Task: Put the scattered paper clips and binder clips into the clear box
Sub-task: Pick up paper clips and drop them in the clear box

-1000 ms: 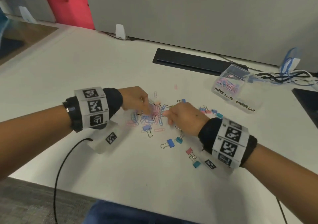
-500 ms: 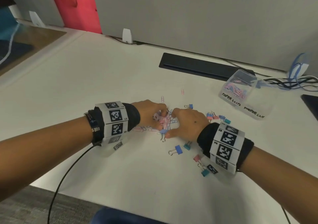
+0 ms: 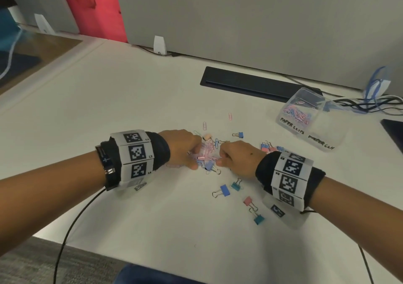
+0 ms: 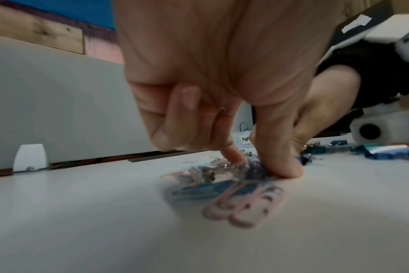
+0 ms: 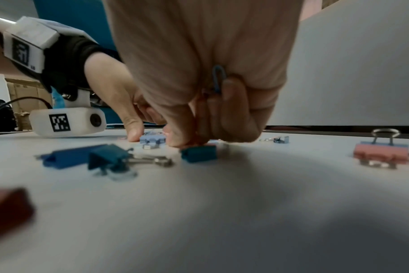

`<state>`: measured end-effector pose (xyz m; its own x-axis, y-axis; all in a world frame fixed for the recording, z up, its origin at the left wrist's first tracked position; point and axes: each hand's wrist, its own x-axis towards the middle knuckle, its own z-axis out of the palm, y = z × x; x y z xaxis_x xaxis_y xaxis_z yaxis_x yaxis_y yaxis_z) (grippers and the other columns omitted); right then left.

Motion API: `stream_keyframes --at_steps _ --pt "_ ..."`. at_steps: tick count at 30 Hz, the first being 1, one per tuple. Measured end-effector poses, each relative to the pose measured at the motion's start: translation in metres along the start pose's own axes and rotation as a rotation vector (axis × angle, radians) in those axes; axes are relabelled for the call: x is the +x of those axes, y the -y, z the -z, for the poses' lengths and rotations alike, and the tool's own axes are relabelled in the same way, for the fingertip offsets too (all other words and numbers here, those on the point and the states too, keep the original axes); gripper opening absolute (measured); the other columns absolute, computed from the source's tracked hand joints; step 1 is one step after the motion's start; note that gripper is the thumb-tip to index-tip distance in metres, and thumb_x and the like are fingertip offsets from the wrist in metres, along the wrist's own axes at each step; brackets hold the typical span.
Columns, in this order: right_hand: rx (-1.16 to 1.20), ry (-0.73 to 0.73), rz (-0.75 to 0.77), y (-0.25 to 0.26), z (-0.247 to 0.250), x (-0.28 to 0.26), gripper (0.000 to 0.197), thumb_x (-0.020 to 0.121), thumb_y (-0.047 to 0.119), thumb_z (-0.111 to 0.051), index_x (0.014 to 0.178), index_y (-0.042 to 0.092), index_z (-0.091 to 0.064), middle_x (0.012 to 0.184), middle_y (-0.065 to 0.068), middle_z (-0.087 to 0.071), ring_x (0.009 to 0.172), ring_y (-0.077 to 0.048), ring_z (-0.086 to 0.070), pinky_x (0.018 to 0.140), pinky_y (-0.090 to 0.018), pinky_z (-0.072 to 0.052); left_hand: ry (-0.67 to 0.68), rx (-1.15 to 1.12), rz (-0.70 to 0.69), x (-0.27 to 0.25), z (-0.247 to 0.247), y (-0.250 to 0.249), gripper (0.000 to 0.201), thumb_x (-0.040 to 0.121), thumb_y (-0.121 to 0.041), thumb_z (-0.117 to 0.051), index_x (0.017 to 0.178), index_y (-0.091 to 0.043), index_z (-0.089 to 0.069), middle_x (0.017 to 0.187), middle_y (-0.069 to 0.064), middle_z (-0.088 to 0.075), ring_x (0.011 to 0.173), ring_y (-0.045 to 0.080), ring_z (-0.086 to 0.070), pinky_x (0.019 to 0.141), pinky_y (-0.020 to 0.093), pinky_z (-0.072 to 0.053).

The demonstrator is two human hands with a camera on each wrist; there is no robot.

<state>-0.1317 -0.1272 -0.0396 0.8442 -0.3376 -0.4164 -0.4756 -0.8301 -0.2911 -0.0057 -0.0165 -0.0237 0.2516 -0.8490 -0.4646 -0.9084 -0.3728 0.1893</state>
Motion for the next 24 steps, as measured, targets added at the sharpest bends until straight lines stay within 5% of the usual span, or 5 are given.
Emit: stream_keyframes --at_steps 3,7,14,18,24 --pt "0.001 0.04 0.001 -0.001 -0.002 -0.003 0.022 0.098 0.028 -0.036 0.085 0.01 -0.038 0.072 0.001 -0.038 0.078 -0.021 -0.042 0.053 -0.02 -0.026 0.014 0.023 -0.021 0.001 -0.001 -0.002 0.025 0.09 -0.034 -0.054 0.105 -0.015 -0.053 0.098 0.0 -0.05 0.087 0.016 -0.046 0.073 0.027 -0.034" --pt "-0.061 0.064 0.023 -0.003 -0.002 -0.009 0.016 0.1 0.022 -0.032 0.095 0.008 -0.037 0.069 0.002 -0.034 0.064 -0.014 -0.039 0.052 -0.018 -0.027 -0.024 0.131 -0.062 0.003 -0.004 -0.003 0.028 0.096 -0.034 -0.04 0.107 -0.012 -0.052 0.111 0.007 -0.058 0.085 0.016 -0.046 0.072 0.027 -0.034" --pt "0.096 0.01 -0.032 -0.022 0.008 -0.021 0.025 0.099 0.022 -0.032 0.076 0.013 -0.039 0.069 0.003 -0.04 0.061 -0.009 -0.037 0.053 -0.019 -0.029 -0.095 0.187 -0.104 0.003 -0.002 -0.016 0.029 0.099 -0.03 -0.032 0.102 -0.01 -0.053 0.098 0.005 -0.047 0.086 0.02 -0.049 0.07 0.026 -0.033" --pt "0.879 -0.027 -0.102 -0.034 0.023 -0.028 0.028 0.093 0.006 -0.039 0.066 0.013 -0.042 0.062 -0.002 -0.05 0.043 -0.007 -0.034 0.04 -0.016 -0.029 -0.072 -0.203 -0.049 0.012 0.004 -0.018 0.029 0.099 -0.024 -0.036 0.071 -0.015 -0.04 0.079 0.003 -0.043 0.076 0.018 -0.042 0.06 0.023 -0.03" --pt "1.721 0.003 0.064 -0.063 0.041 -0.039 0.025 0.065 0.005 -0.059 0.046 0.013 -0.046 0.045 -0.002 -0.052 0.033 -0.006 -0.035 0.03 -0.014 -0.033 0.085 -1.34 0.092 0.018 0.019 -0.015 0.028 0.084 -0.009 -0.03 0.057 -0.015 -0.033 0.057 0.0 -0.033 0.042 0.011 -0.027 0.034 0.01 -0.022"
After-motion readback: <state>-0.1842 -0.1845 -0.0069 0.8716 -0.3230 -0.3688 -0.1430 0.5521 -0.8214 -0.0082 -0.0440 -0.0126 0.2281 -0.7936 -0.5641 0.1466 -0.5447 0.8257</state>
